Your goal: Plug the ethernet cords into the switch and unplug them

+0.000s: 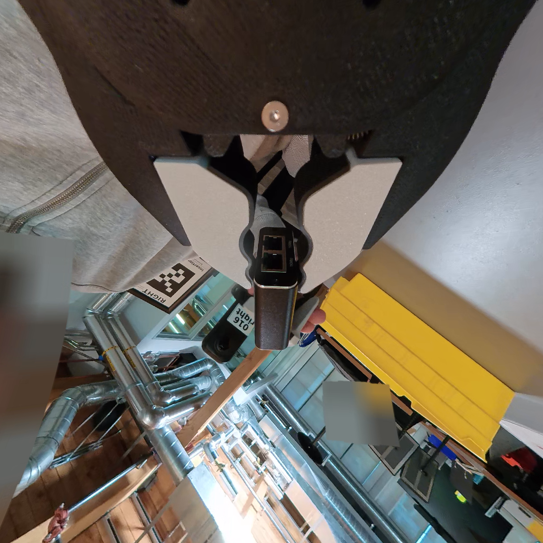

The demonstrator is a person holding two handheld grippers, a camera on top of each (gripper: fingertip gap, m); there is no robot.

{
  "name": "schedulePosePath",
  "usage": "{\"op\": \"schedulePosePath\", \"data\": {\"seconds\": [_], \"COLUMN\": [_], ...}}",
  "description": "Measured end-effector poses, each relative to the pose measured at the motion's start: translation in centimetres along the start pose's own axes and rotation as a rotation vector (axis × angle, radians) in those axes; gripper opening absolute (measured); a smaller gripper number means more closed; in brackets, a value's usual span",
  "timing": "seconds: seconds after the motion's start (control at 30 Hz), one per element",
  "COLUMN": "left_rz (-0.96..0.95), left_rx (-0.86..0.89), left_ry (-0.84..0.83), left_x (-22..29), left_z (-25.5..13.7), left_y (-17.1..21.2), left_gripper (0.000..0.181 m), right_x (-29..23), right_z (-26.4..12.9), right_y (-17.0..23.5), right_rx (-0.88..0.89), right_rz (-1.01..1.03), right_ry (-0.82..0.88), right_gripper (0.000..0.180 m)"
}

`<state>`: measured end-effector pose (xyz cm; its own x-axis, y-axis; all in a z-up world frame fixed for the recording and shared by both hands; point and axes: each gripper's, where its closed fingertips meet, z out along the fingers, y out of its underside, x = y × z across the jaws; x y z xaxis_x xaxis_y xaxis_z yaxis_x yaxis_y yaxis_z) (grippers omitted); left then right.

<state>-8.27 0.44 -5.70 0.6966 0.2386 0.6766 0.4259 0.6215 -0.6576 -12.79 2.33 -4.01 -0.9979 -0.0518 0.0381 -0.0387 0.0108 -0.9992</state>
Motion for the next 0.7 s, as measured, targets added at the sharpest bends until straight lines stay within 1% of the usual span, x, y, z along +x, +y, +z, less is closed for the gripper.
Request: {"op": "schedulePosePath", "data": {"seconds": [0.07, 0.13, 0.23, 0.3, 0.33, 0.4, 0.43, 0.47, 0.57, 0.6, 0.67, 0.7], "left_rz": [0.006, 0.014, 0.036, 0.06, 0.073, 0.092, 0.109, 0.126, 0.169, 0.17, 0.19, 0.184], "left_rx": [0.003, -0.002, -0.021, -0.042, -0.051, -0.075, -0.084, -0.083, -0.088, -0.092, -0.077, -0.055], "left_ry": [-0.012, -0.029, -0.06, -0.081, -0.088, -0.088, -0.092, -0.09, -0.046, -0.032, -0.032, -0.042], "left_x": [-0.2, -0.4, -0.7, -0.9, -0.9, -0.8, -0.8, -0.7, 0.2, 0.5, 0.9, 1.0], "left_z": [0.0, -0.1, 0.0, 0.1, 0.2, 0.4, 0.5, 0.5, 0.5, 0.7, 1.2, 1.4], "left_y": [0.0, 0.1, 0.3, 0.6, 0.8, 1.2, 1.3, 1.3, 1.2, 1.3, 1.4, 1.1], "left_gripper": [0.025, 0.025, 0.025, 0.025, 0.025, 0.025, 0.025, 0.025, 0.025, 0.032, 0.056, 0.062], "right_x": [-0.6, -1.3, -2.3, -2.9, -3.1, -3.7, -3.8, -3.9, -4.2, -4.4, -4.7, -4.8], "right_z": [0.0, 0.6, 1.2, 1.5, 1.7, 1.9, 1.9, 1.9, 1.7, 1.7, 1.8, 1.8], "right_y": [-0.3, 0.4, 0.7, 1.3, 1.7, 2.5, 2.7, 2.7, 2.2, 2.2, 2.8, 2.9], "right_rx": [0.014, -0.024, -0.007, -0.026, -0.048, -0.097, -0.106, -0.106, -0.09, -0.095, -0.134, -0.143], "right_rz": [0.063, 0.126, 0.309, 0.405, 0.421, 0.408, 0.399, 0.401, 0.444, 0.456, 0.424, 0.396], "right_ry": [-0.054, -0.1, -0.188, -0.245, -0.26, -0.282, -0.284, -0.288, -0.336, -0.349, -0.355, -0.353], "right_gripper": [0.016, 0.034, 0.042, 0.047, 0.048, 0.044, 0.033, 0.028, 0.026, 0.026, 0.026, 0.025]}}
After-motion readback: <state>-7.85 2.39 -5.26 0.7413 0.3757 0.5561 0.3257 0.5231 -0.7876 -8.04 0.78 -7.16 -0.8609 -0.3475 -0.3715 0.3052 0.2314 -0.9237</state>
